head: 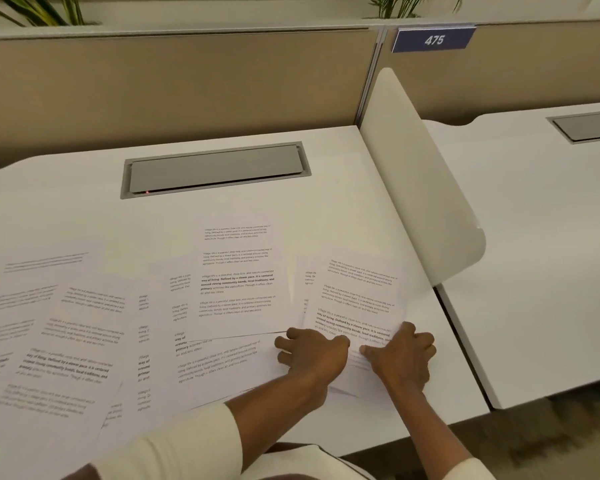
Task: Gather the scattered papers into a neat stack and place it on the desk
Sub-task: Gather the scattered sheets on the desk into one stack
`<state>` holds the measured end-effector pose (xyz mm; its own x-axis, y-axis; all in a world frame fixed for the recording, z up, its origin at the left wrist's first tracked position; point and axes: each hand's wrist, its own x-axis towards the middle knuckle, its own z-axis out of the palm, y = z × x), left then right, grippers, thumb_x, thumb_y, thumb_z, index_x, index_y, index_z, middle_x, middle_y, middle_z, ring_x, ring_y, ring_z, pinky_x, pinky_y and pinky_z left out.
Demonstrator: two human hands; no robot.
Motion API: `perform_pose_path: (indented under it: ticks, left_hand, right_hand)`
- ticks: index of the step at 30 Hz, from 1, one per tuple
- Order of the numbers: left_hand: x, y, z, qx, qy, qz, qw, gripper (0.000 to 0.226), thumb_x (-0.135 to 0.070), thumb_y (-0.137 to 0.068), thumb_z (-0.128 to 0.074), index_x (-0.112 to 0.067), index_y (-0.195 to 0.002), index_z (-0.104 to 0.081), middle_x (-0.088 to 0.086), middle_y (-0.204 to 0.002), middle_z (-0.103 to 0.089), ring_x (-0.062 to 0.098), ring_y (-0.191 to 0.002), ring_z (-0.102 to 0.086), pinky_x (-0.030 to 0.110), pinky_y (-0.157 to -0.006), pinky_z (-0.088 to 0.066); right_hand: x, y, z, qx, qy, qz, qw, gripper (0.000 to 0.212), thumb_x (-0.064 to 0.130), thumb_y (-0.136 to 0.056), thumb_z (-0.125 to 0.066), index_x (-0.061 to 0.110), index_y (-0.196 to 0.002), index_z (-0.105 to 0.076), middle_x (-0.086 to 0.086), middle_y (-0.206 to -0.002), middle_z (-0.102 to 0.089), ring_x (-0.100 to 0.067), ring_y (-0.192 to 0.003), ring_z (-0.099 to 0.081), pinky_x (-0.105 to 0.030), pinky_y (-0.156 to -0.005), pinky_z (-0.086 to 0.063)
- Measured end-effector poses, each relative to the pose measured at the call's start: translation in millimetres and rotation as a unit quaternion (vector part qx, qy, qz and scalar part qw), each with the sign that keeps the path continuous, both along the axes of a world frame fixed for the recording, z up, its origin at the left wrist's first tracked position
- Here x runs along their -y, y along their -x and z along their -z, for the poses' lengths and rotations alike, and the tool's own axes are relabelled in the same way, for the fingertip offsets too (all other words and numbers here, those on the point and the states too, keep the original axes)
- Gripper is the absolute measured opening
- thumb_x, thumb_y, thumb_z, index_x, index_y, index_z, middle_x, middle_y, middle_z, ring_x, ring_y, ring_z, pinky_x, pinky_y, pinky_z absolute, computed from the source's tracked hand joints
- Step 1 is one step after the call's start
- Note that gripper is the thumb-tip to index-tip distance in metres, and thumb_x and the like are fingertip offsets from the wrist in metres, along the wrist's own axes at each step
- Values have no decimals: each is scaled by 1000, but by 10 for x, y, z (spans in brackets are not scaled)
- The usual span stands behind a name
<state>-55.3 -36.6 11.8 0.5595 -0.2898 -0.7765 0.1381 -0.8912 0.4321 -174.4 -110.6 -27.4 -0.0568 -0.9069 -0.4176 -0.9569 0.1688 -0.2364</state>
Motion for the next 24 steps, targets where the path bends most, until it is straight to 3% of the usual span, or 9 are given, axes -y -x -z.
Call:
perform_pose_path:
  ticks: [4,8,17,21,24]
  left_hand:
    - [-23,50,-1,-12,17,-8,1000,91,-44,-89,-80,-5,-152,-28,14,-156,-28,30,-145,-40,39,-113,-47]
    - [-38,28,3,-8,2,6,1000,90,-46,-88,-79,-4,-151,-30,14,-155,-34,31,-146,-39,44,-122,-41]
    - [-70,-25,-30,24,-60,57,996,77,-47,-95,-72,-5,-150,-38,18,-158,-33,34,-149,-33,47,-124,-37]
    - [0,-8,-104,19,-48,46,998,76,-41,-97,-72,-1,-149,-35,21,-160,-30,35,-152,-29,46,-125,-39]
    - [67,4,-132,5,-14,8,1000,87,-34,-96,-75,3,-156,-24,21,-159,-35,34,-147,-43,42,-121,-46]
  right_hand:
    - [14,80,-29,-30,-16,-9,999,93,39,-73,-97,12,-143,-43,-21,-140,-47,-39,-134,-48,-55,-104,-51]
    - [-22,132,-55,-28,-15,-5,999,85,31,-76,-95,14,-142,-44,-21,-141,-45,-40,-135,-45,-55,-103,-52]
    - [-84,183,-65,-23,-8,-4,1000,84,29,-77,-95,9,-141,-44,-22,-141,-49,-40,-132,-51,-52,-104,-54]
    - [-46,182,-25,-13,-24,6,1000,88,29,-75,-95,12,-144,-43,-22,-142,-50,-42,-134,-51,-58,-112,-46]
    - [-8,200,7,37,-38,45,998,94,23,-72,-98,13,-147,-42,-23,-144,-50,-44,-138,-47,-62,-113,-44]
